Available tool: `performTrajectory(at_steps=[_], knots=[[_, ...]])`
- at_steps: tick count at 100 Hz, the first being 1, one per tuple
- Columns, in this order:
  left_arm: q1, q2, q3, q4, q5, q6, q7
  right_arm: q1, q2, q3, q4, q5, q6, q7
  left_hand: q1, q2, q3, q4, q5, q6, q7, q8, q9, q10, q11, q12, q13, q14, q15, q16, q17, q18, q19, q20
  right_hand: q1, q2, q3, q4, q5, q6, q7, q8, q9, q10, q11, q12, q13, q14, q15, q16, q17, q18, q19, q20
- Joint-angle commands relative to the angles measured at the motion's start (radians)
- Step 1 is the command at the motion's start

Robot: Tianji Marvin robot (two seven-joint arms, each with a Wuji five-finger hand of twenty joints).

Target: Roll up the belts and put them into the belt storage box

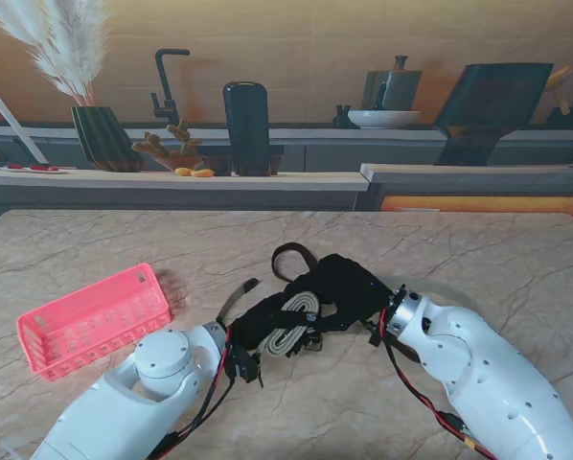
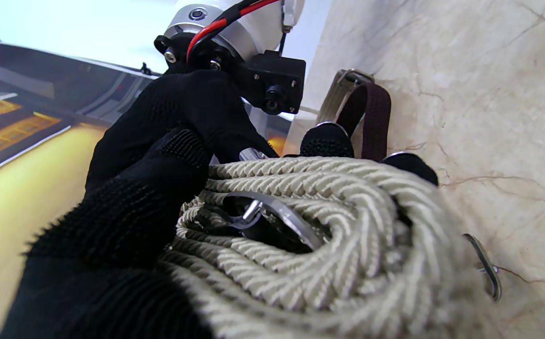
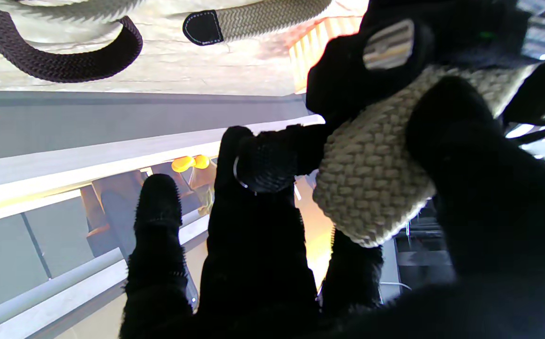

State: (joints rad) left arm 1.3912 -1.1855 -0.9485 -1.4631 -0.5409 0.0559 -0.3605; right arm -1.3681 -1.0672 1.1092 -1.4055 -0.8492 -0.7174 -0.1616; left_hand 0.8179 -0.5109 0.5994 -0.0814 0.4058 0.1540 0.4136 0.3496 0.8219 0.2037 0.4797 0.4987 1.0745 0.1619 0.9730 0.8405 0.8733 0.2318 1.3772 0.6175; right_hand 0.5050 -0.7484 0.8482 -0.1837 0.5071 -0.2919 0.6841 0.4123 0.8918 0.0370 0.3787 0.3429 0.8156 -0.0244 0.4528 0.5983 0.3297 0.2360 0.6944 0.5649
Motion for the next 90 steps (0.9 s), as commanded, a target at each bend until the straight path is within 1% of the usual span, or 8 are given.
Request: performTrajectory(at_steps=[1, 9, 22, 35, 43, 53, 73, 90], knots=[[0.007, -0.021, -0.01, -0.012, -0.032, -0.018, 0.013, -0.005, -0.016, -0.022, 0.009, -0.01, -0.012, -0.008, -0.032, -0.057, 0.014, 0.01, -0.054, -0.043, -0.021, -0.009, -0.009, -0.019, 0.036, 0.0, 0.059, -0.078, 0.039, 0.024, 0.034, -0.082, 0.143, 0.063, 0.111, 0.039, 0.038, -0.022, 0.189, -0.219, 0.283, -0.04, 0.255, -0.148, 0.112, 0.088, 0.048, -0.054, 0.05, 0.032, 0.014, -0.011, -0.002, 0.016], [0.013, -0.027, -0.014, -0.012, -0.054, -0.027, 0.022, -0.003, -0.02, -0.03, 0.014, 0.006, -0.001, -0.018, -0.041, -0.062, 0.018, 0.007, -0.057, -0.045, -0.017, -0.011, -0.011, -0.021, 0.035, -0.001, 0.057, -0.079, 0.04, 0.024, 0.034, -0.084, 0.145, 0.063, 0.156, 0.045, 0.062, -0.024, 0.299, -0.226, 0.336, -0.071, 0.356, -0.145, 0.14, 0.096, 0.085, -0.057, 0.097, 0.055, 0.027, -0.006, 0.008, 0.012], [0.023, -0.033, -0.018, -0.014, -0.069, -0.056, 0.048, -0.007, -0.021, -0.029, 0.014, 0.029, 0.027, 0.0, -0.068, -0.072, 0.042, -0.002, -0.064, -0.052, -0.01, -0.017, -0.021, -0.028, 0.019, -0.012, 0.031, -0.072, 0.007, 0.016, 0.002, -0.078, 0.108, 0.056, 0.177, 0.008, 0.105, -0.024, 0.36, -0.19, 0.388, -0.117, 0.376, -0.11, 0.173, 0.082, 0.106, -0.066, 0.157, 0.084, 0.04, 0.0, 0.026, 0.004], [0.038, -0.035, -0.028, -0.024, -0.065, -0.07, 0.081, -0.024, -0.028, -0.019, 0.009, 0.079, 0.068, 0.007, -0.089, -0.032, -0.029, 0.0, -0.08, -0.065, -0.038, -0.028, -0.092, -0.03, -0.066, -0.061, -0.159, 0.039, -0.221, -0.063, -0.218, 0.051, -0.15, 0.026, 0.179, -0.029, 0.152, -0.024, 0.394, -0.154, 0.402, -0.136, 0.389, -0.088, 0.193, 0.071, 0.11, -0.054, 0.203, 0.138, 0.045, 0.013, 0.037, -0.003], [0.046, -0.037, -0.028, -0.039, 0.019, -0.064, 0.163, -0.047, -0.033, -0.003, -0.012, 0.127, 0.115, 0.02, -0.084, 0.01, -0.108, 0.012, -0.075, -0.066, -0.052, -0.022, -0.14, -0.024, -0.112, -0.08, -0.283, 0.084, -0.341, -0.129, -0.371, 0.099, -0.284, -0.008, 0.193, -0.036, 0.164, -0.022, 0.396, -0.122, 0.406, -0.138, 0.382, -0.068, 0.203, 0.075, 0.101, -0.034, 0.211, 0.151, 0.037, 0.025, 0.037, -0.006], [0.056, -0.043, -0.033, -0.051, 0.095, -0.059, 0.246, -0.071, -0.033, 0.022, -0.04, 0.155, 0.166, 0.045, -0.071, 0.041, -0.174, 0.021, -0.047, -0.072, -0.071, -0.011, -0.161, -0.014, -0.142, -0.088, -0.34, 0.105, -0.378, -0.175, -0.448, 0.123, -0.316, -0.047, 0.207, -0.038, 0.17, -0.017, 0.4, -0.092, 0.406, -0.139, 0.373, -0.047, 0.219, 0.084, 0.092, -0.017, 0.218, 0.163, 0.034, 0.036, 0.039, -0.007], [0.066, -0.04, -0.042, -0.073, 0.258, -0.051, 0.336, -0.092, -0.036, 0.04, -0.067, 0.246, 0.275, 0.102, -0.075, 0.063, -0.214, 0.02, -0.008, -0.075, -0.058, 0.006, -0.167, -0.001, -0.141, -0.084, -0.367, 0.116, -0.372, -0.179, -0.477, 0.137, -0.3, -0.049, 0.226, -0.053, 0.177, -0.004, 0.413, -0.052, 0.403, -0.136, 0.363, -0.017, 0.24, 0.087, 0.079, 0.012, 0.237, 0.179, 0.021, 0.06, 0.038, -0.01], [0.076, -0.021, -0.045, -0.099, 0.386, -0.055, 0.341, -0.099, -0.047, 0.038, -0.072, 0.266, 0.351, 0.08, -0.073, 0.063, -0.221, 0.021, 0.009, -0.069, -0.047, 0.018, -0.157, 0.003, -0.134, -0.081, -0.377, 0.122, -0.374, -0.185, -0.485, 0.143, -0.293, -0.051, 0.235, -0.069, 0.188, 0.003, 0.422, -0.024, 0.4, -0.134, 0.362, 0.002, 0.257, 0.082, 0.077, 0.034, 0.254, 0.185, 0.017, 0.081, 0.042, -0.011]])
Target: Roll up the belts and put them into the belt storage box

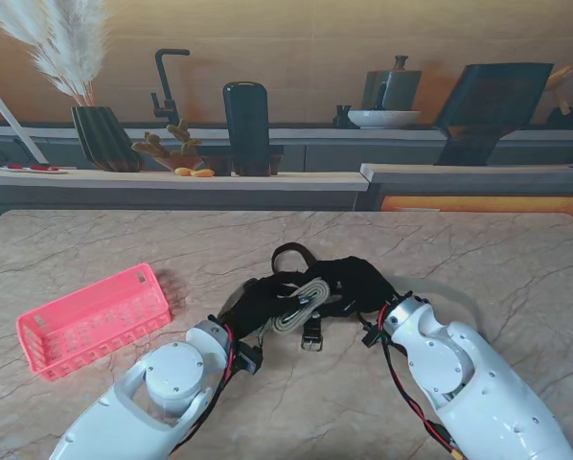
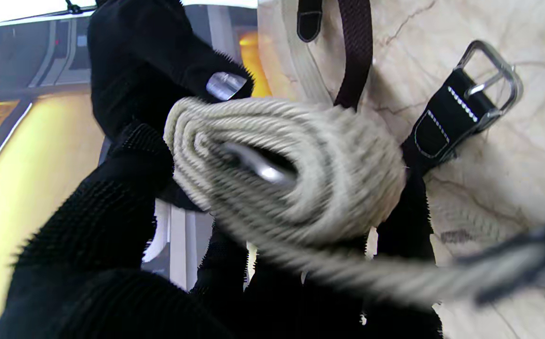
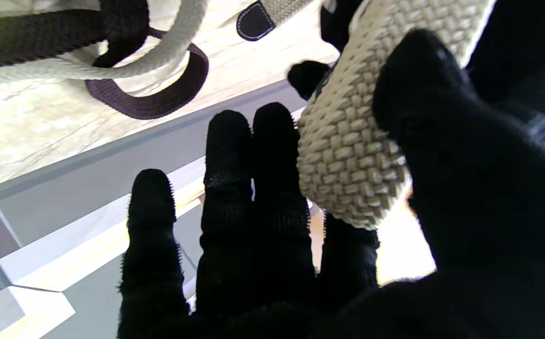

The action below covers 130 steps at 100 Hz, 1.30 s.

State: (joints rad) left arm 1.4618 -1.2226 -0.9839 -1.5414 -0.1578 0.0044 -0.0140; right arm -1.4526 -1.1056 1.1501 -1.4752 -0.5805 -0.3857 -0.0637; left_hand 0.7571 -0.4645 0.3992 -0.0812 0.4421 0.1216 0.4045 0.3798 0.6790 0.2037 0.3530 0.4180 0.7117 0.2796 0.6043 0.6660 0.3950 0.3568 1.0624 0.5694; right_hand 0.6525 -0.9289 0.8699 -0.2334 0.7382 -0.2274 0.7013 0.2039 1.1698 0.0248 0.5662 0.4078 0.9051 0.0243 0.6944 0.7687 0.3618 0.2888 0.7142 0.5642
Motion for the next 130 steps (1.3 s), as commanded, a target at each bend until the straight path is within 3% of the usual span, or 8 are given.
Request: performTrajectory(at_steps=[1, 17, 33, 45, 75, 110, 121, 130], knots=[[0.006, 0.017, -0.009, -0.022, 0.013, -0.004, -0.006, -0.015, -0.009, -0.003, -0.003, -0.001, 0.024, -0.02, -0.011, 0.015, -0.02, 0.021, -0.028, -0.035, -0.037, -0.011, -0.013, 0.003, -0.006, 0.0, -0.014, 0.004, -0.005, -0.011, -0.006, 0.018, 0.023, -0.003, 0.089, 0.11, 0.168, 0.053, 0.191, -0.086, 0.383, 0.074, 0.085, 0.015, 0.071, 0.017, -0.013, -0.013, 0.014, 0.015, -0.016, 0.029, 0.023, -0.01], [0.009, 0.032, 0.009, -0.041, 0.21, -0.01, 0.034, -0.025, -0.018, -0.006, -0.021, 0.024, 0.103, -0.034, -0.006, 0.002, -0.003, 0.023, -0.021, -0.021, -0.019, 0.009, 0.003, 0.013, 0.01, 0.006, -0.012, 0.008, -0.019, -0.035, -0.002, 0.021, 0.025, -0.019, 0.098, 0.084, 0.189, 0.066, 0.201, -0.051, 0.38, 0.072, 0.084, 0.045, 0.098, 0.007, -0.014, 0.014, 0.04, 0.015, -0.021, 0.049, 0.033, -0.014], [-0.008, 0.053, 0.048, -0.049, 0.42, -0.018, 0.052, -0.026, -0.03, -0.015, -0.028, 0.064, 0.164, -0.05, -0.032, -0.005, 0.026, 0.018, -0.034, -0.011, -0.006, 0.02, -0.002, 0.022, 0.008, -0.012, -0.041, 0.008, -0.092, -0.115, -0.011, 0.015, -0.006, -0.054, 0.104, 0.081, 0.193, 0.069, 0.202, -0.039, 0.378, 0.072, 0.08, 0.053, 0.108, 0.002, -0.019, 0.024, 0.051, 0.014, -0.025, 0.057, 0.041, -0.015], [-0.034, 0.059, 0.087, -0.036, 0.522, -0.019, 0.067, -0.022, -0.039, -0.023, -0.024, 0.09, 0.185, -0.069, -0.034, -0.005, 0.037, 0.018, -0.038, -0.008, 0.0, 0.021, -0.007, 0.018, 0.006, -0.021, -0.057, 0.001, -0.115, -0.138, -0.017, 0.013, -0.018, -0.063, 0.105, 0.087, 0.191, 0.069, 0.2, -0.037, 0.378, 0.073, 0.073, 0.055, 0.112, -0.001, -0.024, 0.024, 0.055, 0.012, -0.029, 0.056, 0.046, -0.016], [-0.078, 0.051, 0.143, 0.009, 0.593, -0.014, 0.115, -0.018, -0.049, -0.031, -0.025, 0.113, 0.207, -0.092, -0.008, -0.022, 0.135, 0.014, -0.004, 0.001, 0.061, 0.039, 0.037, 0.02, 0.057, -0.016, -0.014, 0.003, -0.049, -0.14, -0.005, 0.009, 0.023, -0.05, 0.106, 0.092, 0.187, 0.072, 0.197, -0.038, 0.377, 0.078, 0.065, 0.053, 0.126, -0.006, -0.03, 0.025, 0.061, 0.002, -0.036, 0.059, 0.061, -0.021], [-0.114, 0.045, 0.193, 0.047, 0.712, -0.008, 0.188, -0.018, -0.058, -0.04, -0.028, 0.152, 0.227, -0.103, 0.077, 0.007, 0.259, 0.021, 0.069, 0.007, 0.212, 0.099, 0.169, 0.003, 0.182, 0.03, 0.145, -0.023, 0.129, -0.09, 0.152, -0.032, 0.168, -0.035, 0.103, 0.094, 0.183, 0.077, 0.192, -0.043, 0.376, 0.083, 0.061, 0.05, 0.133, -0.011, -0.03, 0.022, 0.066, -0.005, -0.042, 0.058, 0.069, -0.029], [-0.125, 0.033, 0.205, 0.068, 0.716, -0.001, 0.229, -0.023, -0.06, -0.04, -0.032, 0.16, 0.227, -0.105, 0.158, -0.029, 0.225, -0.036, 0.118, -0.008, 0.318, 0.13, 0.266, -0.002, 0.19, 0.145, 0.212, -0.025, 0.221, -0.067, 0.216, -0.03, 0.25, -0.037, 0.099, 0.097, 0.183, 0.078, 0.189, -0.045, 0.374, 0.084, 0.06, 0.049, 0.135, -0.013, -0.032, 0.02, 0.066, -0.007, -0.043, 0.057, 0.071, -0.032], [-0.129, 0.025, 0.21, 0.08, 0.722, 0.002, 0.26, -0.03, -0.06, -0.037, -0.037, 0.164, 0.225, -0.107, 0.245, -0.049, 0.179, -0.036, 0.152, -0.04, 0.445, 0.119, 0.364, -0.019, 0.182, 0.193, 0.287, -0.036, 0.286, -0.066, 0.289, -0.023, 0.319, -0.049, 0.097, 0.105, 0.18, 0.079, 0.183, -0.048, 0.373, 0.085, 0.057, 0.047, 0.136, -0.012, -0.034, 0.017, 0.066, -0.008, -0.047, 0.056, 0.071, -0.034]])
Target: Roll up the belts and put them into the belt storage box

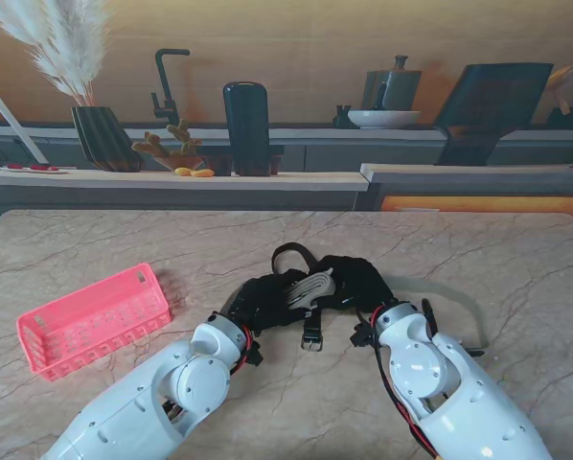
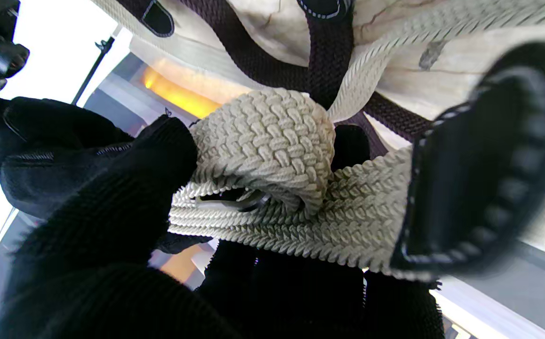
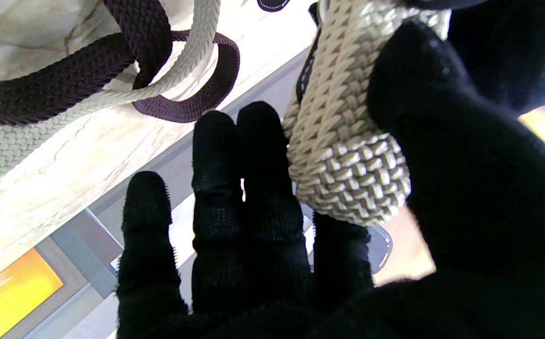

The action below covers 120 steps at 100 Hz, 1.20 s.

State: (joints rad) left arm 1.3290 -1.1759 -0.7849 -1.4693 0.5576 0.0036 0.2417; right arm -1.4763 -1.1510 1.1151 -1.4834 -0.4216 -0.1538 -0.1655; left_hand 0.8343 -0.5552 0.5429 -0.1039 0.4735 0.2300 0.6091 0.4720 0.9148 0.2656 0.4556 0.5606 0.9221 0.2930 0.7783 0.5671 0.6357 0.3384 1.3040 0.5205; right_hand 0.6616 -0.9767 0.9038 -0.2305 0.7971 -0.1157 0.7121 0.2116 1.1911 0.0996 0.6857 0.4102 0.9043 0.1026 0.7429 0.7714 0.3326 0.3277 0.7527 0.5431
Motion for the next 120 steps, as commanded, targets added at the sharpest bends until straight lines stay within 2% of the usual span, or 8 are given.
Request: performTrajectory(at_steps=[1, 23, 35, 48, 66, 72, 85, 120], knots=[[0.004, -0.023, 0.012, 0.009, 0.007, 0.003, 0.008, -0.007, -0.015, -0.002, -0.029, 0.005, -0.008, -0.006, 0.174, 0.043, 0.039, -0.013, 0.126, -0.15, 0.257, 0.028, 0.141, -0.08, 0.08, 0.053, 0.088, -0.051, 0.123, 0.035, 0.059, -0.003, 0.089, 0.0, 0.087, 0.152, 0.145, 0.076, 0.123, -0.16, 0.362, 0.078, 0.035, -0.028, 0.017, -0.015, -0.034, -0.061, 0.017, -0.012, -0.018, 0.018, 0.033, -0.014], [0.017, -0.024, -0.013, 0.002, 0.024, 0.004, 0.038, -0.029, -0.015, 0.009, -0.043, -0.014, -0.016, -0.024, 0.194, 0.035, 0.099, -0.013, 0.194, -0.171, 0.389, 0.031, 0.203, -0.04, 0.112, 0.044, 0.188, -0.062, 0.183, 0.048, 0.164, 0.008, 0.178, -0.027, 0.067, 0.205, 0.099, 0.091, 0.081, -0.171, 0.344, 0.102, 0.008, -0.033, 0.025, -0.006, -0.048, -0.076, 0.003, -0.036, -0.026, 0.008, 0.035, -0.022], [0.038, -0.012, -0.049, -0.026, 0.045, -0.004, 0.029, -0.039, -0.016, 0.014, -0.05, -0.006, -0.018, -0.029, 0.156, 0.0, 0.164, -0.008, 0.208, -0.163, 0.413, 0.012, 0.219, -0.033, 0.145, 0.045, 0.225, -0.075, 0.219, 0.061, 0.206, -0.005, 0.224, -0.036, -0.031, 0.233, 0.013, 0.08, 0.015, -0.117, 0.287, 0.093, -0.071, -0.015, -0.006, -0.019, -0.093, -0.057, -0.037, -0.073, -0.055, 0.001, 0.025, -0.024], [0.067, 0.005, -0.099, -0.066, 0.074, -0.012, 0.004, -0.045, -0.021, 0.018, -0.053, -0.003, -0.026, -0.049, 0.103, -0.033, 0.237, 0.007, 0.213, -0.167, 0.439, 0.014, 0.232, -0.036, 0.181, 0.055, 0.264, -0.106, 0.28, 0.089, 0.253, -0.032, 0.29, -0.028, -0.072, 0.249, -0.034, 0.08, -0.042, -0.097, 0.241, 0.1, -0.131, -0.008, -0.035, -0.024, -0.12, -0.045, -0.062, -0.089, -0.069, -0.002, 0.015, -0.018], [0.105, 0.025, -0.166, -0.112, 0.101, -0.009, -0.041, -0.056, -0.028, 0.026, -0.056, -0.017, -0.054, -0.099, 0.07, -0.049, 0.287, 0.021, 0.211, -0.175, 0.455, 0.024, 0.237, -0.038, 0.206, 0.065, 0.294, -0.141, 0.319, 0.109, 0.294, -0.06, 0.335, -0.026, -0.156, 0.314, -0.051, 0.114, -0.087, -0.071, 0.041, 0.204, -0.225, 0.0, -0.099, -0.031, -0.159, -0.037, -0.112, -0.113, -0.085, -0.012, -0.017, 0.009], [0.115, 0.03, -0.186, -0.121, 0.103, -0.003, -0.056, -0.059, -0.031, 0.028, -0.056, -0.028, -0.067, -0.12, 0.069, -0.05, 0.292, 0.024, 0.211, -0.176, 0.458, 0.027, 0.237, -0.037, 0.208, 0.068, 0.296, -0.142, 0.321, 0.111, 0.295, -0.061, 0.336, -0.027, -0.191, 0.346, -0.051, 0.17, -0.119, -0.06, -0.081, 0.323, -0.284, 0.003, -0.129, -0.032, -0.177, -0.034, -0.128, -0.117, -0.091, -0.016, -0.031, 0.024], [0.131, 0.041, -0.224, -0.13, 0.131, 0.006, -0.082, -0.065, -0.036, 0.032, -0.055, -0.049, -0.087, -0.159, 0.059, -0.047, 0.302, 0.03, 0.204, -0.191, 0.462, 0.036, 0.23, -0.042, 0.212, 0.075, 0.292, -0.149, 0.321, 0.116, 0.288, -0.067, 0.335, -0.029, -0.213, 0.365, -0.068, 0.172, -0.223, -0.054, -0.13, 0.325, -0.388, 0.013, -0.161, -0.039, -0.208, -0.035, -0.146, -0.123, -0.104, -0.027, -0.038, 0.025], [0.241, 0.086, -0.405, -0.188, 0.374, 0.04, -0.123, -0.069, -0.039, 0.033, -0.053, -0.072, -0.077, -0.19, 0.063, -0.035, 0.294, 0.031, 0.188, -0.197, 0.461, 0.054, 0.216, -0.043, 0.215, 0.084, 0.284, -0.158, 0.338, 0.138, 0.283, -0.081, 0.357, -0.018, -0.206, 0.396, -0.105, 0.18, -0.229, -0.052, -0.13, 0.328, -0.415, 0.021, -0.154, -0.034, -0.215, -0.032, -0.147, -0.122, -0.109, -0.03, -0.044, 0.032]])
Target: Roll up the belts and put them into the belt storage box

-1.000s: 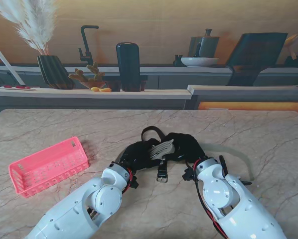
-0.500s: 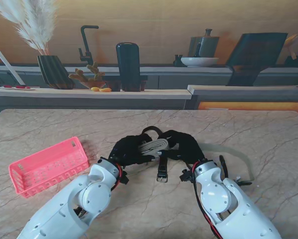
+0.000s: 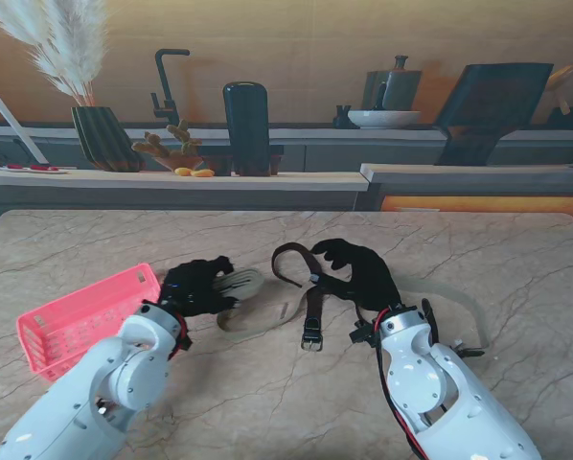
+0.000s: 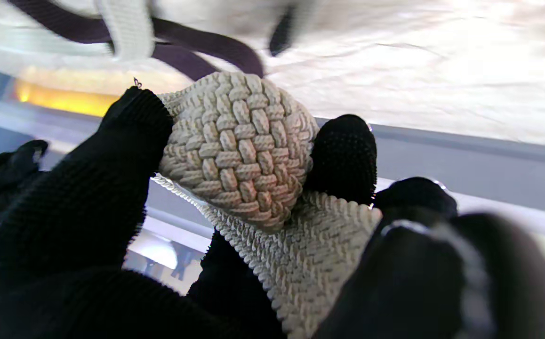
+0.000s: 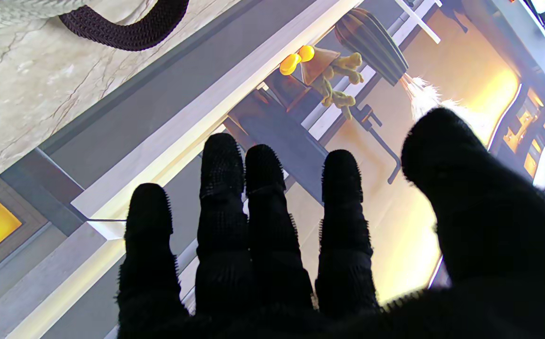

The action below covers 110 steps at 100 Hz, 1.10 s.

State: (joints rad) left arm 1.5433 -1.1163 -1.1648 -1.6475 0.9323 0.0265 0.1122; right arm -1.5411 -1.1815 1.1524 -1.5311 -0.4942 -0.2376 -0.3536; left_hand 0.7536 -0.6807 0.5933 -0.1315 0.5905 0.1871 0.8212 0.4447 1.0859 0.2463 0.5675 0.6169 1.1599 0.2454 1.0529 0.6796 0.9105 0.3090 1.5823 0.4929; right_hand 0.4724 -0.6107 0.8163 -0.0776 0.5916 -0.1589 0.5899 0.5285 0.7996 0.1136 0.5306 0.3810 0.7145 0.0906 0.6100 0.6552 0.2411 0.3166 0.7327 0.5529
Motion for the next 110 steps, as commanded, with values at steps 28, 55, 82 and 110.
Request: performTrajectory(at_steps=[28, 55, 82, 110], knots=[[0.112, 0.043, -0.166, -0.014, 0.163, 0.068, 0.02, -0.003, -0.008, -0.006, -0.003, 0.002, 0.029, 0.003, 0.152, 0.099, 0.227, 0.059, 0.063, -0.159, 0.244, 0.094, 0.037, -0.025, 0.1, 0.029, 0.04, -0.113, 0.07, 0.039, 0.002, -0.057, 0.085, 0.018, -0.013, 0.042, -0.035, 0.03, -0.014, -0.012, -0.009, 0.013, -0.023, 0.01, -0.003, -0.006, -0.025, -0.017, -0.016, -0.006, -0.021, -0.02, -0.03, 0.027], [0.158, 0.048, -0.235, 0.023, 0.242, 0.127, 0.068, -0.004, -0.006, -0.005, -0.006, -0.006, 0.044, 0.009, 0.147, 0.098, 0.218, 0.059, 0.069, -0.164, 0.234, 0.099, 0.044, -0.034, 0.098, 0.024, 0.026, -0.076, 0.076, 0.053, -0.036, -0.022, 0.099, 0.033, -0.01, 0.049, -0.045, 0.033, -0.009, -0.013, -0.01, 0.015, -0.022, 0.012, -0.007, -0.006, -0.026, -0.016, -0.018, -0.005, -0.023, -0.019, -0.035, 0.032], [0.164, 0.051, -0.246, 0.063, 0.266, 0.176, 0.073, -0.006, -0.005, -0.002, -0.006, -0.018, 0.053, 0.005, 0.143, 0.096, 0.219, 0.059, 0.069, -0.169, 0.23, 0.103, 0.046, -0.04, 0.096, 0.02, 0.021, -0.061, 0.102, 0.06, -0.049, -0.008, 0.134, 0.041, -0.009, 0.053, -0.051, 0.034, -0.009, -0.012, -0.012, 0.017, -0.022, 0.012, -0.009, -0.006, -0.027, -0.016, -0.019, -0.005, -0.023, -0.019, -0.038, 0.035], [0.137, 0.048, -0.222, 0.114, 0.249, 0.22, 0.092, -0.006, -0.005, -0.005, -0.005, -0.016, 0.063, 0.007, 0.144, 0.104, 0.212, 0.055, 0.063, -0.165, 0.227, 0.106, 0.041, -0.042, 0.097, 0.019, 0.018, -0.058, 0.113, 0.059, -0.05, -0.01, 0.144, 0.041, -0.007, 0.059, -0.057, 0.034, -0.006, -0.013, -0.012, 0.018, -0.021, 0.012, -0.01, -0.006, -0.028, -0.016, -0.02, -0.005, -0.024, -0.019, -0.042, 0.039]])
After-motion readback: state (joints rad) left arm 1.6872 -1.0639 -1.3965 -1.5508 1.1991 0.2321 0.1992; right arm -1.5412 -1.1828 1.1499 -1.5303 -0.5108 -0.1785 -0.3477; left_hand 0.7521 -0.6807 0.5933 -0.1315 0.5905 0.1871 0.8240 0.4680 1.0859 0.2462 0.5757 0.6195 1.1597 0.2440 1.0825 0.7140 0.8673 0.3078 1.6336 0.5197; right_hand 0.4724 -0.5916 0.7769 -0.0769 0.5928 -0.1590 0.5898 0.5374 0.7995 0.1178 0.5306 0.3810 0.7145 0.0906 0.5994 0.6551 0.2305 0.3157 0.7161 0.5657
